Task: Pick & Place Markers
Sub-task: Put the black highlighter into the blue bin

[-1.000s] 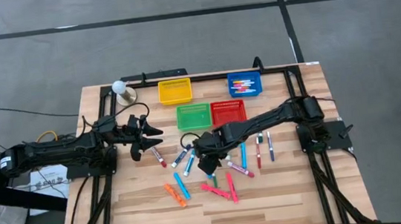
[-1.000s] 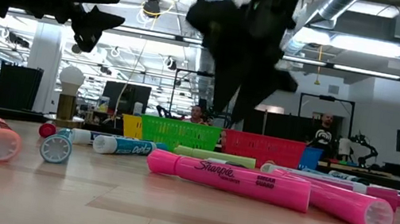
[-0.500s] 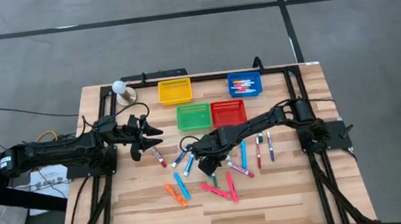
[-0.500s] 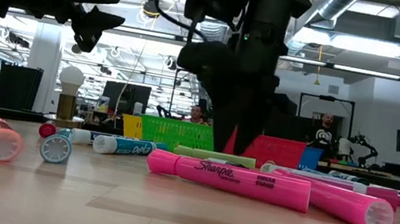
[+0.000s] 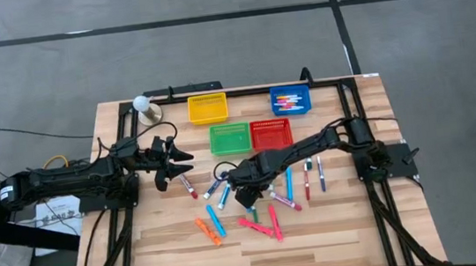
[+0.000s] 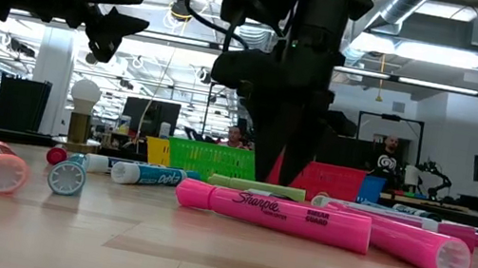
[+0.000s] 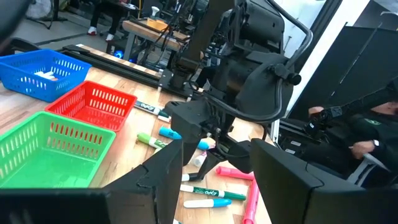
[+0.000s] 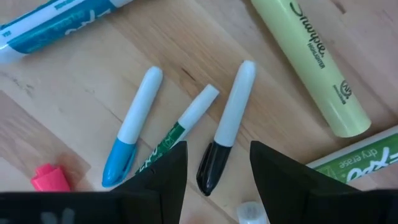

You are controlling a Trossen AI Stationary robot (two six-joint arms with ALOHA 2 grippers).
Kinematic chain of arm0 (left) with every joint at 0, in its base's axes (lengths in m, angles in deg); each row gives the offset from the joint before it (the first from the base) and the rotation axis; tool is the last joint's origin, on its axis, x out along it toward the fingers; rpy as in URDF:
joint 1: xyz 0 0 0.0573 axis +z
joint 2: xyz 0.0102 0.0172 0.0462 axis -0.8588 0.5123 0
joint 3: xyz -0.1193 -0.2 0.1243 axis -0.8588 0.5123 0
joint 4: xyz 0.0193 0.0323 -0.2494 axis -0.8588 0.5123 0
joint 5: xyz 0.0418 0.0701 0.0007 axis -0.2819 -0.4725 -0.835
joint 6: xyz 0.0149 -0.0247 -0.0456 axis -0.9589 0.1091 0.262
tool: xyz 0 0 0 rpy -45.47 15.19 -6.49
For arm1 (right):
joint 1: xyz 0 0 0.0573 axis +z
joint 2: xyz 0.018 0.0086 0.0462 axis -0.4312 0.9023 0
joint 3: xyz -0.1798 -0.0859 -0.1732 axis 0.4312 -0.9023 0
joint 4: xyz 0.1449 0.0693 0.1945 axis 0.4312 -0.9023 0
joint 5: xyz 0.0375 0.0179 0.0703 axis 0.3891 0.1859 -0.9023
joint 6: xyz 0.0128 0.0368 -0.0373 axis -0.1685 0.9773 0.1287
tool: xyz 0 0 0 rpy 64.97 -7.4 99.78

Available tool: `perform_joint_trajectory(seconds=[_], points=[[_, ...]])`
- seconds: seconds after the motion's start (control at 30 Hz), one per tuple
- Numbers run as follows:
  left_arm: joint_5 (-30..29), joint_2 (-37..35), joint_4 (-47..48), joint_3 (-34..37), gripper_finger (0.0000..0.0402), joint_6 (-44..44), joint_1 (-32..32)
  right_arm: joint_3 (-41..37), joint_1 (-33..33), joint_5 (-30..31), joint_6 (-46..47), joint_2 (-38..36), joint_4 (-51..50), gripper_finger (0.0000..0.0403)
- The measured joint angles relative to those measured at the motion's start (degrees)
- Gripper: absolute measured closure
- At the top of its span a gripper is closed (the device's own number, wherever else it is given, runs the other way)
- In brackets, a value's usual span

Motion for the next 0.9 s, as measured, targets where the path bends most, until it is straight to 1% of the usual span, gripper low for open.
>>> perform_joint_trajectory(seconds=[0.17, 0.3, 0.47, 0.73, 0.8, 0.9], points=[[0.00, 0.00, -0.02, 0.00, 0.0215, 0.00, 0.02, 0.00, 0.09, 0.36, 0.02, 0.01, -0.50, 0.0239], [0.00, 0.00, -0.02, 0.00, 0.0215, 0.00, 0.00, -0.13, 0.07, -0.02, 0.01, 1.87, -1.78, 0.0239], [0.00, -0.03, -0.35, 0.00, 0.0215, 0.00, 0.02, 0.29, 0.09, -1.24, 0.07, 4.00, -0.60, 0.0239], [0.00, 0.02, -0.84, 0.00, 0.0215, -0.18, 0.02, 0.22, 0.09, -1.36, 0.39, 4.13, -0.56, 0.0239], [0.00, 0.02, -0.87, 0.00, 0.0215, -0.20, 0.02, 0.22, 0.09, -1.17, 1.82, 4.15, -0.69, 0.0243], [-0.01, 0.02, -0.91, 0.00, 0.0215, -0.22, 0.02, 0.15, 0.07, -1.14, 2.98, 4.18, -0.72, 0.0260]])
